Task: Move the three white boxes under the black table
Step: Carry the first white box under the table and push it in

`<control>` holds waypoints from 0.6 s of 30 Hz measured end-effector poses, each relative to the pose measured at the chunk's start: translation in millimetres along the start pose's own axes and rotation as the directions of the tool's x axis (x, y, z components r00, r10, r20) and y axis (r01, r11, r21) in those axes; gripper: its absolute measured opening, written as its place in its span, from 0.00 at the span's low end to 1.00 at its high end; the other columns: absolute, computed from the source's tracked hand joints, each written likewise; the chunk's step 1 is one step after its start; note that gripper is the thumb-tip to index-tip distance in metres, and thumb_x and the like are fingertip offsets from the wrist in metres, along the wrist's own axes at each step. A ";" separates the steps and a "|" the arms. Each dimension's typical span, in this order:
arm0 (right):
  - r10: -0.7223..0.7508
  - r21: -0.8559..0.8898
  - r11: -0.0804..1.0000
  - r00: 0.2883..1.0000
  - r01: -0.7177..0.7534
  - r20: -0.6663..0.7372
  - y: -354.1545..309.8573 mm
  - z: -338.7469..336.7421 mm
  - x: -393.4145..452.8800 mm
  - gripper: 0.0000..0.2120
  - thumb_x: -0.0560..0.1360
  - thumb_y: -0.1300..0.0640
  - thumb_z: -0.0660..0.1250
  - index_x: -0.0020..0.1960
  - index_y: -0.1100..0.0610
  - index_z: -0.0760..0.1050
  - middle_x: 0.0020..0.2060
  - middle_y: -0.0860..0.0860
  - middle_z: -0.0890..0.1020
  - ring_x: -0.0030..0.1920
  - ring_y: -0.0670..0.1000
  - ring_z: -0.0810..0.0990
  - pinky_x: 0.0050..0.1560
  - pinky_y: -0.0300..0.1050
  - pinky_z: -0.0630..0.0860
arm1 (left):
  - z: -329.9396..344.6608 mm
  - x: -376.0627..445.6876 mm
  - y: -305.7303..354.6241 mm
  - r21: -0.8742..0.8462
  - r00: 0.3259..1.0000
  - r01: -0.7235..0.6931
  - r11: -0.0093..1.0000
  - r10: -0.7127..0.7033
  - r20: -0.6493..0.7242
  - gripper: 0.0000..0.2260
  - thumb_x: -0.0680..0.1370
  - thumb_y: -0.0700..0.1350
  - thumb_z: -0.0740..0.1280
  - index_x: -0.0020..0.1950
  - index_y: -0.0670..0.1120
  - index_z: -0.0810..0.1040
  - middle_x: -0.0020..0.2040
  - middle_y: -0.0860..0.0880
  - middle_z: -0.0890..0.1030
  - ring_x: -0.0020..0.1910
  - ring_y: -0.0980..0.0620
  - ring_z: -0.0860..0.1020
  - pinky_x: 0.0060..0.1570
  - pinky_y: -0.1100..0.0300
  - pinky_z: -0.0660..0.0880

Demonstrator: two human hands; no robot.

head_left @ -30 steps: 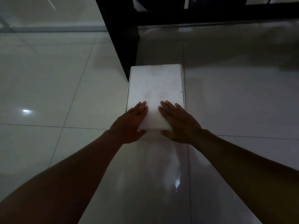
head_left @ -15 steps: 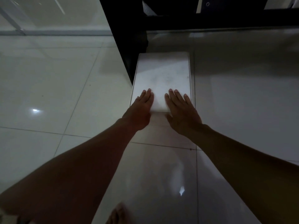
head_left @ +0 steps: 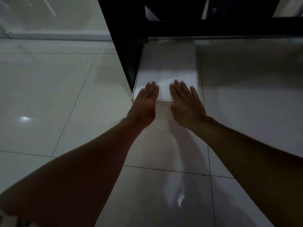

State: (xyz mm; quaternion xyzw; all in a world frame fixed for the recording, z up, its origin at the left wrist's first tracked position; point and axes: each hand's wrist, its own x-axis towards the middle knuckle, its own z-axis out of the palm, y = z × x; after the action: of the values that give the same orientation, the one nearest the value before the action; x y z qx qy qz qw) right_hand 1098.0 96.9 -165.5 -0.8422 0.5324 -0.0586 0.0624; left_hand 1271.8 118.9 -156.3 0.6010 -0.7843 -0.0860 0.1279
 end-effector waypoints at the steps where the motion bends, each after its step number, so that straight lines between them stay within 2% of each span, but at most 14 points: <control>1: -0.004 -0.005 1.000 1.000 0.004 -0.002 1.2 0.5 5.2 0.34 0.82 0.55 0.59 0.81 0.59 0.45 0.81 0.58 0.46 0.81 0.57 0.43 0.79 0.56 0.42 | 0.2 4.5 -3.6 -0.011 1.000 -0.003 1.000 0.003 -0.007 0.28 0.79 0.30 0.57 0.78 0.35 0.52 0.80 0.37 0.51 0.79 0.42 0.48 0.77 0.52 0.46; 4: -0.015 -0.031 0.999 1.000 0.015 -0.004 7.6 0.4 16.3 0.34 0.82 0.54 0.59 0.81 0.59 0.45 0.81 0.58 0.47 0.81 0.57 0.44 0.79 0.55 0.42 | 1.3 16.3 -11.3 -0.041 1.000 -0.027 0.999 0.026 -0.015 0.28 0.79 0.32 0.59 0.77 0.35 0.54 0.79 0.37 0.53 0.79 0.41 0.49 0.77 0.52 0.47; 8: -0.027 -0.060 0.998 1.000 0.027 0.005 14.7 0.2 28.1 0.35 0.82 0.52 0.58 0.81 0.59 0.43 0.81 0.57 0.46 0.81 0.56 0.43 0.79 0.55 0.42 | 5.1 29.2 -17.5 -0.075 0.999 -0.015 0.997 0.012 -0.036 0.29 0.81 0.42 0.64 0.78 0.37 0.55 0.79 0.39 0.55 0.79 0.42 0.51 0.76 0.51 0.48; 18: -0.032 -0.096 0.995 0.999 0.032 -0.004 18.0 0.5 41.2 0.35 0.82 0.50 0.58 0.81 0.59 0.45 0.81 0.59 0.48 0.81 0.58 0.46 0.78 0.56 0.44 | 9.9 41.7 -24.8 -0.053 0.998 -0.020 0.998 0.016 -0.068 0.28 0.81 0.45 0.63 0.78 0.38 0.57 0.79 0.39 0.57 0.79 0.43 0.53 0.76 0.51 0.49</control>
State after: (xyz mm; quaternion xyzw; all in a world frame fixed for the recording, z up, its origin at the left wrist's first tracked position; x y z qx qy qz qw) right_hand 1099.6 52.0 -167.7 -0.8524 0.5212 -0.0361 0.0196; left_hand 1281.4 72.0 -168.8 0.5928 -0.7823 -0.0856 0.1710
